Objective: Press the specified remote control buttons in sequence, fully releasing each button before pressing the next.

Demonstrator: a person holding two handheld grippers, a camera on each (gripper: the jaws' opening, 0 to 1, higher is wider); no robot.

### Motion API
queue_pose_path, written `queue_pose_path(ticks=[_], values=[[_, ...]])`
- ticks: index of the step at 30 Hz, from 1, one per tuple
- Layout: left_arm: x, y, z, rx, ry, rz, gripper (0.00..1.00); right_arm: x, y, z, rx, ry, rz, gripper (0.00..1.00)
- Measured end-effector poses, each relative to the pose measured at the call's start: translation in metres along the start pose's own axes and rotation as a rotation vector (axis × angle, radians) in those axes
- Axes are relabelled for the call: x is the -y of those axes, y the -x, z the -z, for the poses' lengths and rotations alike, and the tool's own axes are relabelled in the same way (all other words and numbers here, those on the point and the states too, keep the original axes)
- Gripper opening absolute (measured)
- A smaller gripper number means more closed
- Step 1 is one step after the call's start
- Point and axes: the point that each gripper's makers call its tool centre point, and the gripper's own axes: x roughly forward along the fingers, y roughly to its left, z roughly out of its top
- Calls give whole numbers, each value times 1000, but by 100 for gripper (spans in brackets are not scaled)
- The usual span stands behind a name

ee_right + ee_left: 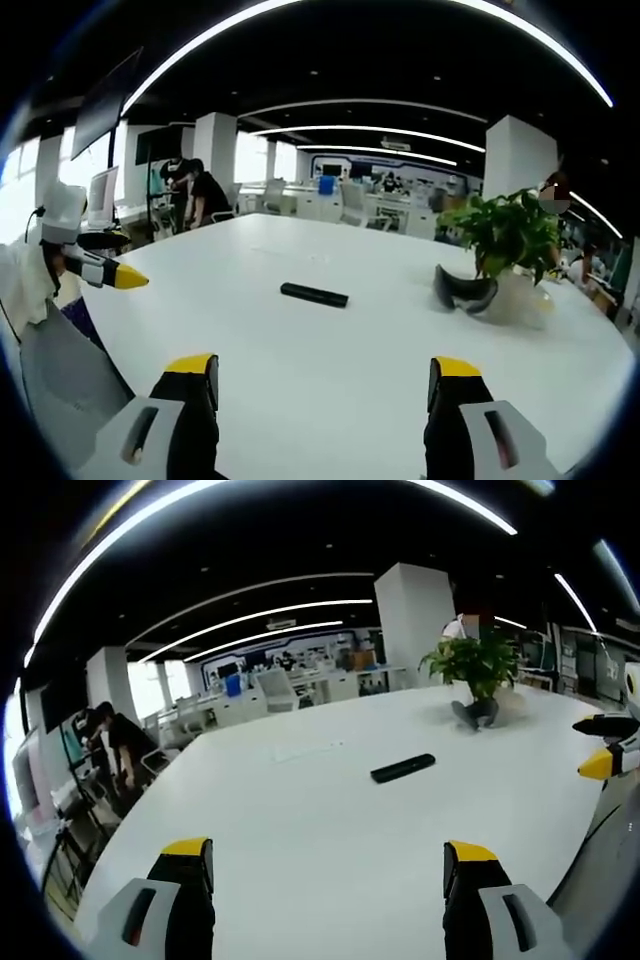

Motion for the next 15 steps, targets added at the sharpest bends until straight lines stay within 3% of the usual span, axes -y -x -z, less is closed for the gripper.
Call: queue_pose_path(ticks=[15], values=[[2,-42,-24,-24,-106,104,98,1,-2,5,-28,6,4,84]])
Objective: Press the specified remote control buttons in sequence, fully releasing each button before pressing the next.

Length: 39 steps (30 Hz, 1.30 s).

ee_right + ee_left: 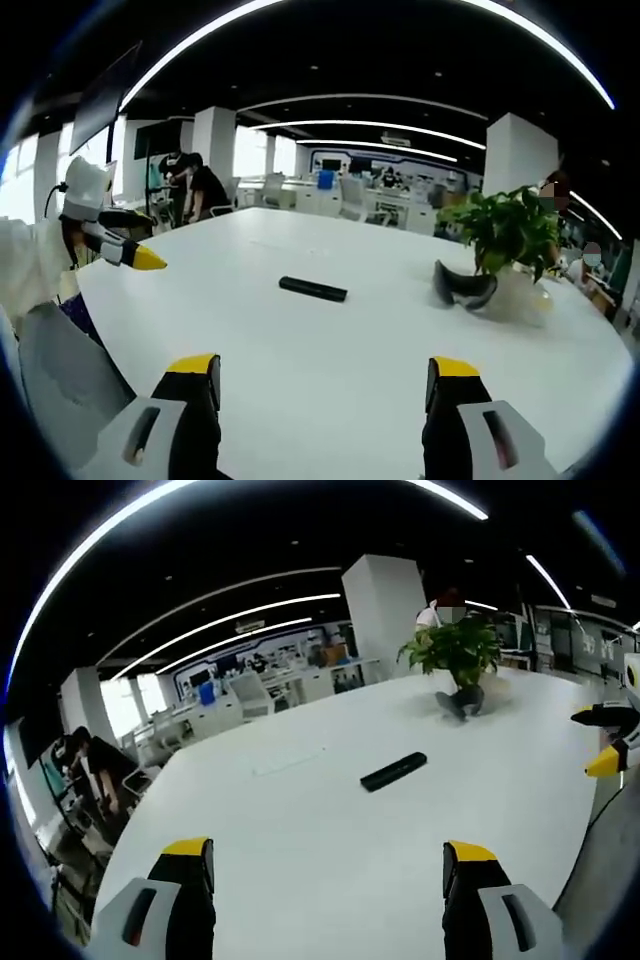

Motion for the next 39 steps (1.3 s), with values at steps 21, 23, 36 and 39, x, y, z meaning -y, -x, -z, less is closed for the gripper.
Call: queue_pose_path(ticks=[21,23,36,39], values=[[27,-84,-25,-60,-96,190,95,4,-1,5,-27,6,22,83],[27,-91,-28,-66,-104,200,95,4,-1,5,-30,7,21,82],[50,-131,-48,-105,-231,344,85,4,-1,7,-41,19,30,81],[53,-140,-49,-124,-258,372,82,4,-2,8,-47,19,27,80]])
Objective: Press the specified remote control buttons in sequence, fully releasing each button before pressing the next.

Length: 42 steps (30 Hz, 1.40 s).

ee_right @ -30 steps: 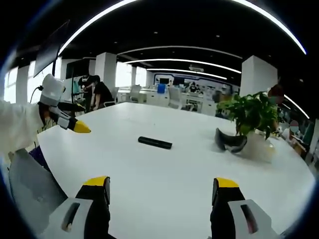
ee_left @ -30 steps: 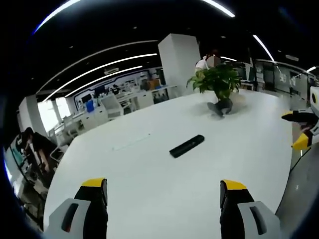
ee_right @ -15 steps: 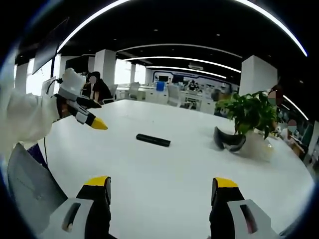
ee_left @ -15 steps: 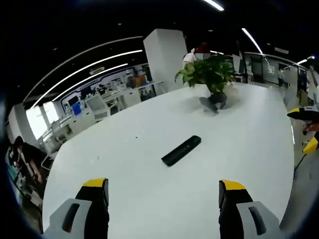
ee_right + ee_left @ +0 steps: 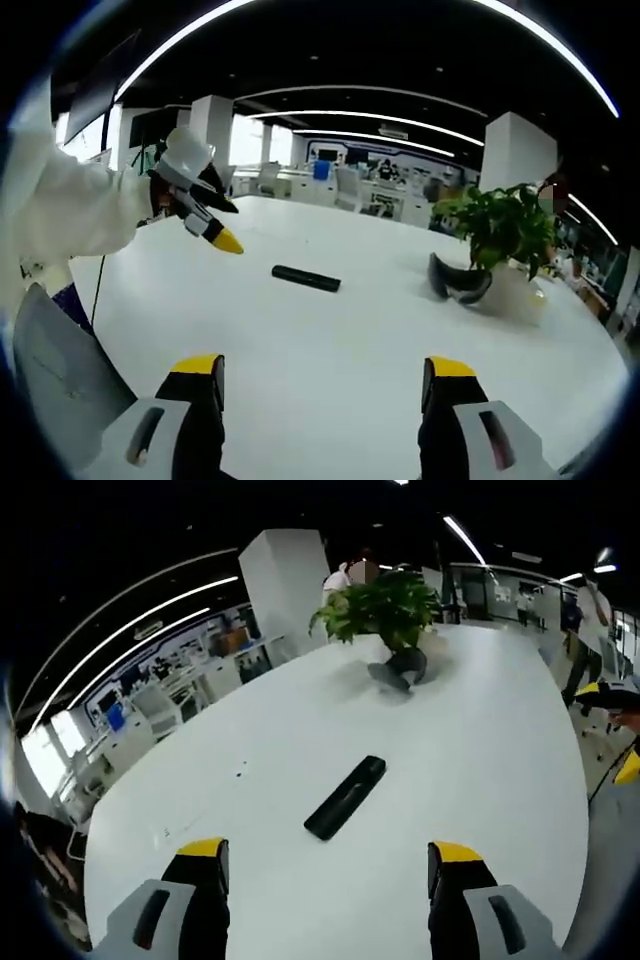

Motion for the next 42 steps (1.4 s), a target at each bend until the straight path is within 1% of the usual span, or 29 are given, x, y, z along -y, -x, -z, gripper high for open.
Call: queue_pose_path(ticks=[3,6,7,9,11,14,16,17,19,21,22,25,26,27,30,31,32,35,38,40,42], values=[[-4,-9,-2,-14,-22,18,79,0,0,1,-5,-1,-2,79],[-7,-17,-5,-30,-27,41,76,0,-1,1,-4,-1,-4,79],[-7,-21,-6,-37,-31,55,73,-1,-1,2,-10,-2,-5,78],[-9,-26,-8,-43,-41,60,70,-1,-1,2,-11,-2,-5,78],[-10,-33,-8,-65,-55,83,67,-1,-1,2,-12,-3,-7,78],[-7,-45,-8,-90,-72,132,67,-1,-2,3,-16,-2,-8,77],[-7,-53,-6,-125,-79,156,66,-1,-2,3,-17,-4,-10,76],[-6,-56,-7,-133,-84,166,66,-1,-2,4,-19,-4,-11,76],[-5,-63,-6,-157,-89,196,63,-1,-2,4,-22,-5,-10,76],[-5,-69,-6,-169,-101,211,60,-1,-2,5,-23,-7,-12,75],[-5,-72,-5,-176,-111,219,61,-1,-2,5,-23,-8,-14,74],[-5,-83,-1,-220,-168,261,60,-1,-1,4,-17,-9,-12,73],[-5,-86,-1,-220,-180,267,60,-1,-1,4,-18,-9,-12,72],[-3,-90,1,-234,-195,290,59,-1,-2,5,-20,-10,-13,72],[-1,-97,10,-297,-204,347,59,-1,-2,5,-24,-8,-14,72],[-3,-100,13,-324,-211,355,59,-1,-2,6,-25,-7,-14,71],[-5,-102,13,-321,-214,349,59,-2,-2,6,-30,-6,-16,71],[-6,-110,16,-342,-255,371,52,-2,-3,7,-35,-1,-15,70],[-4,-117,18,-357,-257,388,53,-2,-3,8,-38,-1,-16,70],[-3,-122,22,-381,-266,406,54,-2,-3,8,-40,1,-16,70],[-6,-126,27,-405,-284,412,53,-3,-3,9,-45,2,-17,69]])
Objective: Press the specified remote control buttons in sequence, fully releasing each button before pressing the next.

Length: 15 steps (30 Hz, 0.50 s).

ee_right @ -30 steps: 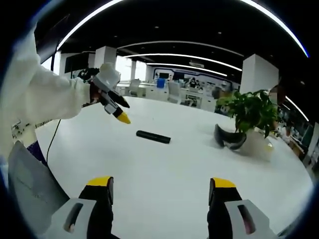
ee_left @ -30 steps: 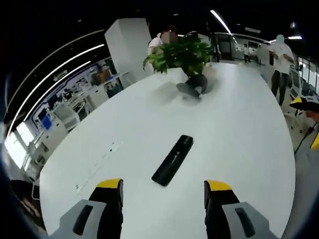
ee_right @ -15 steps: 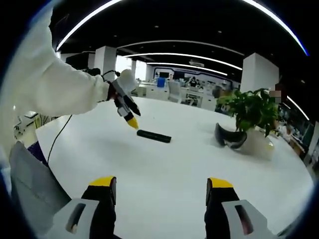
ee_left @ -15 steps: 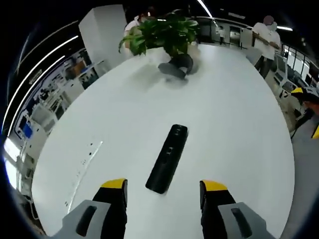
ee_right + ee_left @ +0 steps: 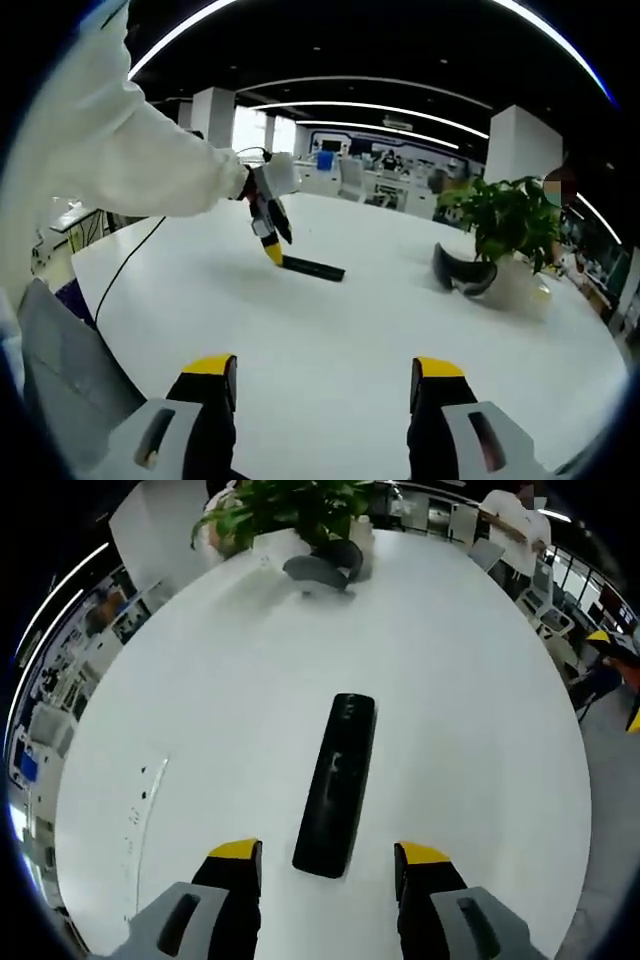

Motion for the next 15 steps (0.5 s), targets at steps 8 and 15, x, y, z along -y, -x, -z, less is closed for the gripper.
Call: queue_pose_path(ticks=[8,15], values=[[-3,-15,12,-72,-20,39,49,-1,-1,2,-14,3,1,68],[1,-14,14,-84,1,76,46,-3,-1,4,-25,12,-5,67]])
